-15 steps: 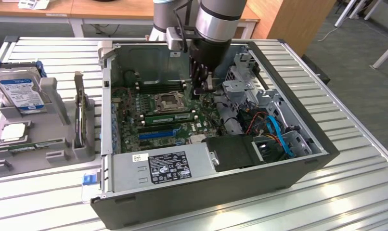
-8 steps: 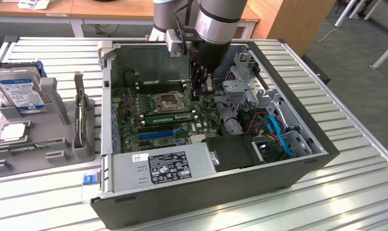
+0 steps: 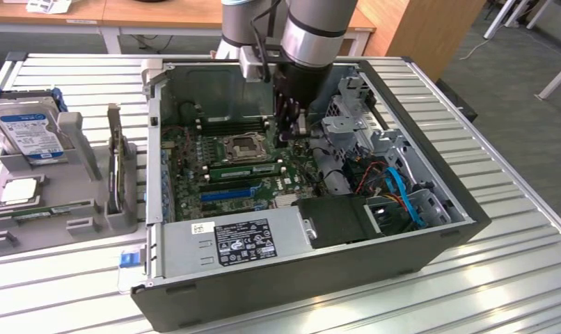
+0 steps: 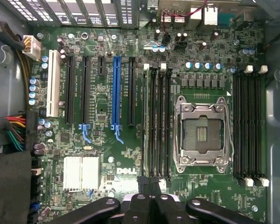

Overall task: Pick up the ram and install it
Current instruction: 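Press down the ram until it locks into place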

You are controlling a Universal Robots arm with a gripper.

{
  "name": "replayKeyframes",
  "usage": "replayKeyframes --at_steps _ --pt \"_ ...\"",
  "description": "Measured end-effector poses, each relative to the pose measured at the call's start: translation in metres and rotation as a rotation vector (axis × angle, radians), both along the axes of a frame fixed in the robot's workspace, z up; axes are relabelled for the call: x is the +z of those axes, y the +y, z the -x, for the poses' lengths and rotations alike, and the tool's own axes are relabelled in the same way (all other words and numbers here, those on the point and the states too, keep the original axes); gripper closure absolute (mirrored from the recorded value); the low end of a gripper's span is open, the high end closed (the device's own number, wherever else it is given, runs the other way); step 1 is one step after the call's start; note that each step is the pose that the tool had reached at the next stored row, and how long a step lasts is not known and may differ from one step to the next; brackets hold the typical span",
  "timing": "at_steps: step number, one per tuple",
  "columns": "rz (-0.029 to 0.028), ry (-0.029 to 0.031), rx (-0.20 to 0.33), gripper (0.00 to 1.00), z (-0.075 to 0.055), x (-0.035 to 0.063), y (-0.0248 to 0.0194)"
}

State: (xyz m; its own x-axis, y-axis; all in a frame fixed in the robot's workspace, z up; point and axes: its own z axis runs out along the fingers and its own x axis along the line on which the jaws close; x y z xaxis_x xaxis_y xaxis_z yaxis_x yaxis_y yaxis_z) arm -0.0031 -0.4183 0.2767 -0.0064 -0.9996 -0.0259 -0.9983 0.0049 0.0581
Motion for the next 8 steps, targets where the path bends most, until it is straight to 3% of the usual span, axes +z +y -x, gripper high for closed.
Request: replayKeyframes --at_steps 8 --pt "0.0001 0.0 0.0 0.9 0.0 -0.003 0.0"
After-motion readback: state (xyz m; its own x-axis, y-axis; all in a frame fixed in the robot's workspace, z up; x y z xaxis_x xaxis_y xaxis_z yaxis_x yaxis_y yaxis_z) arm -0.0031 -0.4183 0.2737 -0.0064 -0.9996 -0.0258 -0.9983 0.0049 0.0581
